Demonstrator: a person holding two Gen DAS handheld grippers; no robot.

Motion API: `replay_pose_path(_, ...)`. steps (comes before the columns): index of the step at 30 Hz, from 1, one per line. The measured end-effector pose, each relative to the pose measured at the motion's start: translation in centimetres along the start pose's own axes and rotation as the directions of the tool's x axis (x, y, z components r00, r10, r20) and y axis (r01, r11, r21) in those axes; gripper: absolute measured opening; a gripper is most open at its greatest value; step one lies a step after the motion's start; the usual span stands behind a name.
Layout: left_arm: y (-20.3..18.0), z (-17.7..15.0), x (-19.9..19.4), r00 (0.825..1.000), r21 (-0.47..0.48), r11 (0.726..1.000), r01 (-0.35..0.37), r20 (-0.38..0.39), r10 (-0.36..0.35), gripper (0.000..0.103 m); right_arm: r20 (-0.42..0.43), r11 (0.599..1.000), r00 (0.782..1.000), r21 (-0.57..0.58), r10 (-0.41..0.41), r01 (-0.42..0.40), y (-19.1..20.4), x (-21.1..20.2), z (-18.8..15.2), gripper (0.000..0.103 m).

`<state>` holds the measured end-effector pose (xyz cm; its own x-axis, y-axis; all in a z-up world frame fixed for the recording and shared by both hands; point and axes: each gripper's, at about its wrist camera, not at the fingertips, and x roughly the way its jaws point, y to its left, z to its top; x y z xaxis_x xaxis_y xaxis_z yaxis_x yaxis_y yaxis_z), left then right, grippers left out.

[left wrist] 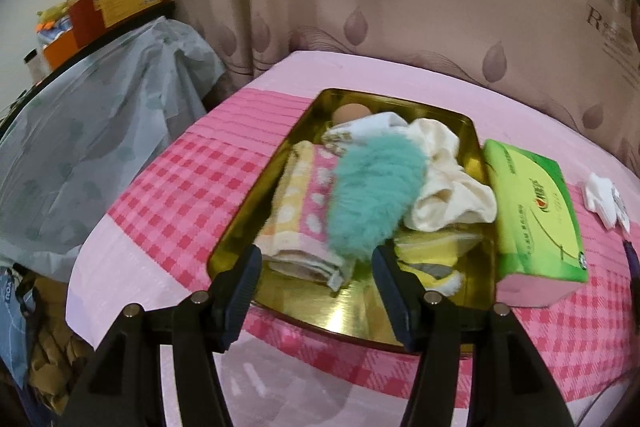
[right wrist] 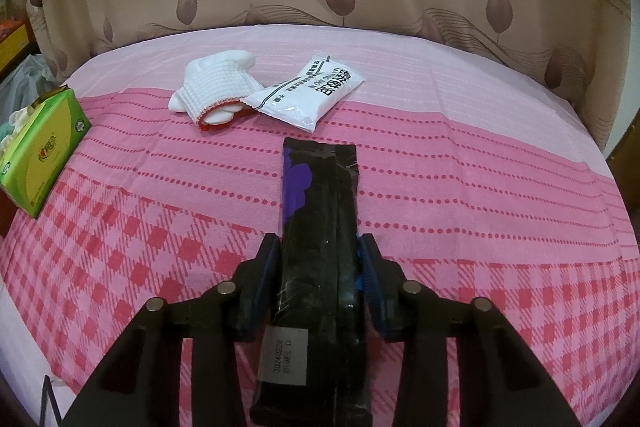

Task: Organize soft objects
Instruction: 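Carry the teal scrunchie into the gold tin and open the left gripper, then carry the black package into the gold tin and open the right gripper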

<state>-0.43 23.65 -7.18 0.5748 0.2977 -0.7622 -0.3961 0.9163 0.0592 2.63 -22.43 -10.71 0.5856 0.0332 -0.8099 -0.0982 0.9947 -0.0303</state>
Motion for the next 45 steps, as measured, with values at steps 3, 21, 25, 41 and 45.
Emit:
replay_pose_path(3,0.6,0.0,-0.2,1.000,-0.021,1.000,-0.020,0.015,0.021,0.059,-0.004,1.000,1.000,0.008,-0.021,0.021,0.5,-0.1,0.0,0.034)
replay_pose_path(21,2.7,0.1,0.6,1.000,-0.106,0.994,-0.028,-0.003,0.028,0.059,0.025,0.999,1.000,-0.054,0.007,-0.006,6.6,-3.4,1.7,0.032)
replay_pose_path(25,2.9,0.1,0.7,0.999,-0.116,0.993,-0.034,-0.006,0.033,0.059,0.035,0.994,0.998,-0.098,0.046,-0.042,9.0,-3.9,2.6,0.032)
replay_pose_path(41,4.8,0.4,0.5,0.999,-0.196,0.980,-0.045,0.001,0.046,0.059,0.047,0.929,0.967,-0.293,0.250,-0.226,21.9,-5.3,7.0,0.032)
replay_pose_path(45,5.6,0.4,0.5,0.998,-0.230,0.971,-0.060,-0.006,0.061,0.059,0.032,0.901,0.946,-0.317,0.321,-0.295,25.9,-5.4,7.6,0.032)
